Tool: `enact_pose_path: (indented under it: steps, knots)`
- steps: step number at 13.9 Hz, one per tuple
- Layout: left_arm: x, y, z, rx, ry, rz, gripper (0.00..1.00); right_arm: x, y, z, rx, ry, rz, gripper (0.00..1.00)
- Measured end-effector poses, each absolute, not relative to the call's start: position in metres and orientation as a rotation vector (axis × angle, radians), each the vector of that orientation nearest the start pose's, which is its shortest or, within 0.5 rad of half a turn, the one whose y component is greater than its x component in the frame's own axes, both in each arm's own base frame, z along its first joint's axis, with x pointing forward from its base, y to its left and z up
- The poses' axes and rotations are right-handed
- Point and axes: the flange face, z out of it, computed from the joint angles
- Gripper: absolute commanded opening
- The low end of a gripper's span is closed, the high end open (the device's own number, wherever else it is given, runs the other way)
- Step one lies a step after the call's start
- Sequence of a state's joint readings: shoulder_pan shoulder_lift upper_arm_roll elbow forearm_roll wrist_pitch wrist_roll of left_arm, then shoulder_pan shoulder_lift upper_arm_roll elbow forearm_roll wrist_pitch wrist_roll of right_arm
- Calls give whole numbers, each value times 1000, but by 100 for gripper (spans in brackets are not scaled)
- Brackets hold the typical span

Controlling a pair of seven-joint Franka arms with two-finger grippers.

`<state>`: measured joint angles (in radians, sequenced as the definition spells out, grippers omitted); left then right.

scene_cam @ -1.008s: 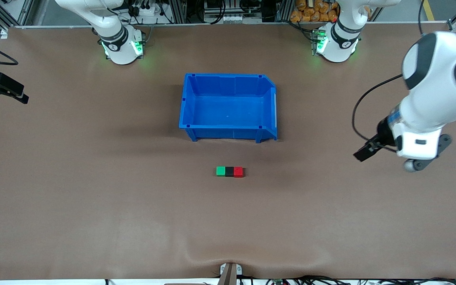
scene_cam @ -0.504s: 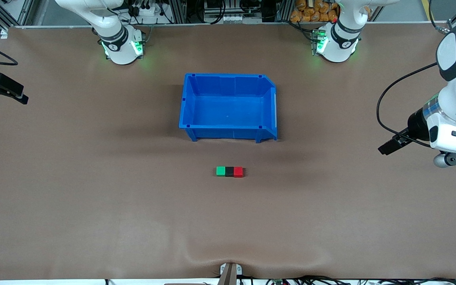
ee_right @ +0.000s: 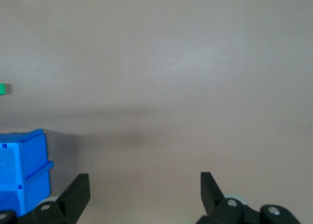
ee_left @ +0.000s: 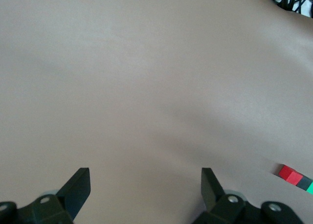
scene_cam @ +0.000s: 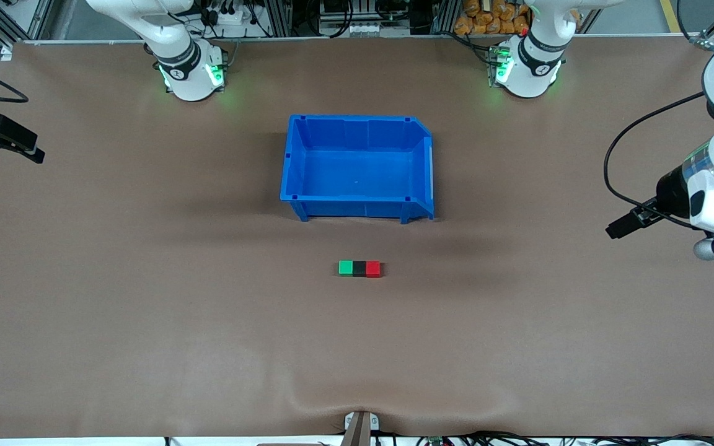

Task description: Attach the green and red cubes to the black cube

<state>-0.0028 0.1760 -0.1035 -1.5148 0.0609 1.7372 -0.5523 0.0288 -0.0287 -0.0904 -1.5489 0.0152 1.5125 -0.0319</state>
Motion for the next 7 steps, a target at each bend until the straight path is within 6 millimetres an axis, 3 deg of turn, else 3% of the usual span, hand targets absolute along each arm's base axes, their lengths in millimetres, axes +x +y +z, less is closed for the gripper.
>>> enact_pose_path:
  steps: [3,7]
  knots:
    - [611,-54,573,-3044,-647,-86,100,539,-32,645,-3123,43,13,100]
    - [603,-24,579,-3053,-528,-31,100,541,-31,641,-3123,42,23,100]
